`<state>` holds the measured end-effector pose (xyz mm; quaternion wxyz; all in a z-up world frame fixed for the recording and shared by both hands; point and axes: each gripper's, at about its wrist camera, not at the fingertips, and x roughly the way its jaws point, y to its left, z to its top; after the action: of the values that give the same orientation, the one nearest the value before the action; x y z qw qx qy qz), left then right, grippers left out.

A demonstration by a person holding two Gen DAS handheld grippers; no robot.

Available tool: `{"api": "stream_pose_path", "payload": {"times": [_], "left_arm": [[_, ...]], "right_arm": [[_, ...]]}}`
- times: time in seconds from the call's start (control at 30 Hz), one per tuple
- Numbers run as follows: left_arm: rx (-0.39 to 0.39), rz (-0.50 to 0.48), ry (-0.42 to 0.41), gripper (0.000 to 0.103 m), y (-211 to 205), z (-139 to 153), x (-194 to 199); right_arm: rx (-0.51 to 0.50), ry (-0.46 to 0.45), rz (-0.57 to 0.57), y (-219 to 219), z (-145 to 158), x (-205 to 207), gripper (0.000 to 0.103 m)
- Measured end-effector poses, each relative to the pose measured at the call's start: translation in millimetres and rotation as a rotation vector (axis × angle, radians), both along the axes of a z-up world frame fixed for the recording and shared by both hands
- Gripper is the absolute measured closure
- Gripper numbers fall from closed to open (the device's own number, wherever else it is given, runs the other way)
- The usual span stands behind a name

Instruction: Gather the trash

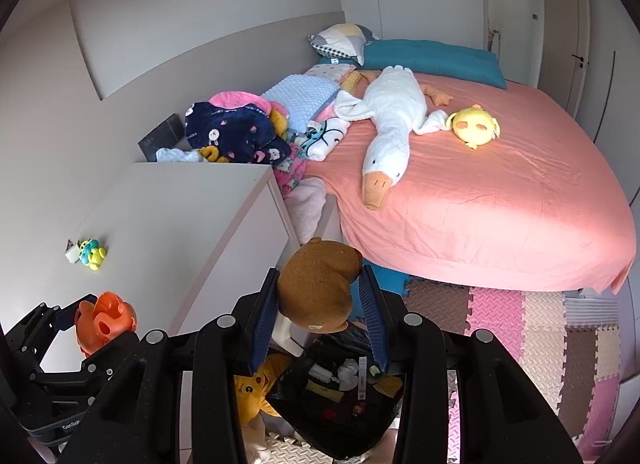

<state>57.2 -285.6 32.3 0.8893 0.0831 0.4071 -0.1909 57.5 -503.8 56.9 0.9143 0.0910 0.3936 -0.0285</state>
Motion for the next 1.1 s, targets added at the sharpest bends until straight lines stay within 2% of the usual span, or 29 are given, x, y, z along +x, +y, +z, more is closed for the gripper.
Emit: {"api": "stream_pose_path", "payload": {"times": [0.33,0.7,0.73,0.77,0.8,0.9,1.1], "left_arm": [[0.018,-0.073,0.01,0.028,-37,-4,-10],[0.027,-0.12,0.021,0.028,-52,-8,-17],[0.013,-0.139,0.032,0.026,-51,-9,-18],[-0.002,-0.15,0.038,0.02,-49,-9,-20],[-0.011,-0.146,0.03,0.005,-46,-7,-21],[-0.004,-0.123,-0.006,0.006,-36,-3,-24],[-0.034,-0.064,0.012,0.006,-14,0,-15]], "right_arm": [[0.004,-0.008,-0.052,-31,2,-9,0.061],[0.028,-0.001,-0.074,-46,-1,-8,0.061],[0.048,0.001,-0.073,-47,-1,-7,0.058],[0.062,0.002,-0.085,-50,0,-6,0.036],[0.06,-0.013,-0.11,-51,2,-7,0.015],[0.03,-0.066,-0.147,-52,11,-12,0.01],[0.062,-0.095,-0.176,-55,17,-14,0.004]]}}
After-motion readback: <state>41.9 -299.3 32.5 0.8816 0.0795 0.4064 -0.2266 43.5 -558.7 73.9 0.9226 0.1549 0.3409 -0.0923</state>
